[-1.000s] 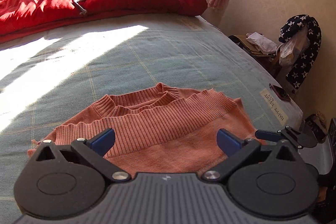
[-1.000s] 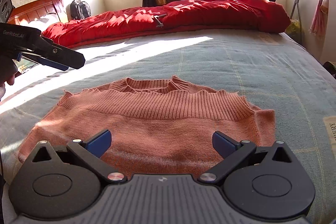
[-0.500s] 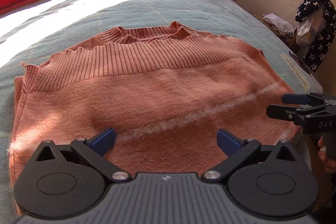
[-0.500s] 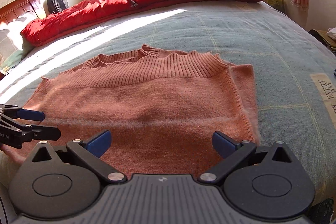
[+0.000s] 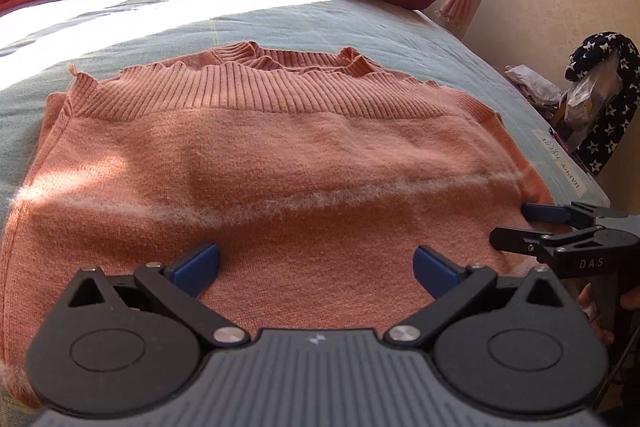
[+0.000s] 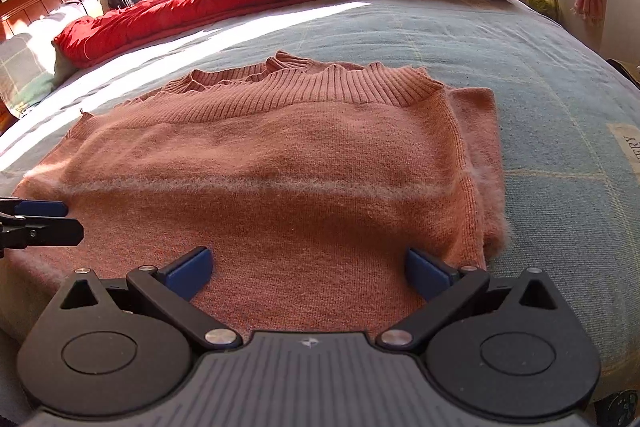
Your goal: Fold clothes
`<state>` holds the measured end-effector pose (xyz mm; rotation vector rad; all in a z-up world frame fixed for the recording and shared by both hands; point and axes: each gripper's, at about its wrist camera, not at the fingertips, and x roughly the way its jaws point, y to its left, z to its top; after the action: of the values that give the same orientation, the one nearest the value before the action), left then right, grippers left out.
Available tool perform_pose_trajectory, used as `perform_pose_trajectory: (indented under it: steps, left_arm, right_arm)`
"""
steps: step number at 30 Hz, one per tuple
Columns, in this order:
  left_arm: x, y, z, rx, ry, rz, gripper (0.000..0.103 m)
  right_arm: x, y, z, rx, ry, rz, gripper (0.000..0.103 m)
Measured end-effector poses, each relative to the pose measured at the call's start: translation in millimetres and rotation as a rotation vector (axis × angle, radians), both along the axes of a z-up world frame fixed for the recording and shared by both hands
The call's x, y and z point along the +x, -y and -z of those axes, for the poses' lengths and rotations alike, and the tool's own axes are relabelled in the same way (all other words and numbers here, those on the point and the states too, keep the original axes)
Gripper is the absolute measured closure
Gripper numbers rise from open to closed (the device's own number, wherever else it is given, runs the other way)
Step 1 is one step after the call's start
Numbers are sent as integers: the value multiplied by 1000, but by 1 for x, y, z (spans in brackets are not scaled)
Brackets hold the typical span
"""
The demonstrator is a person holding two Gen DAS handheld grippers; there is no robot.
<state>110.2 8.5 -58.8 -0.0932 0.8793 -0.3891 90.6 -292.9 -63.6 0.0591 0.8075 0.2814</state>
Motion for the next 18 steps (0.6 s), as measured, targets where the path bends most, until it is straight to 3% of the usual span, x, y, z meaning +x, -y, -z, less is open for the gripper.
perform_pose_trajectory:
  steps: [4, 10, 13, 18]
  left_arm:
    - [-2, 3, 4, 26, 13, 17, 1]
    - [-4, -10, 7, -75, 23, -18, 1]
    - [-5, -12, 6, -82, 34, -4, 1]
    - [-1, -23, -14, -142, 25, -58, 1]
  right_arm:
    - [-3, 1, 1, -7, 27, -20, 0]
    - [-9, 3, 4, -3, 65, -38, 0]
    - [-9, 3, 4, -6, 72, -45, 0]
    - [-11, 5, 5, -6, 81, -65, 0]
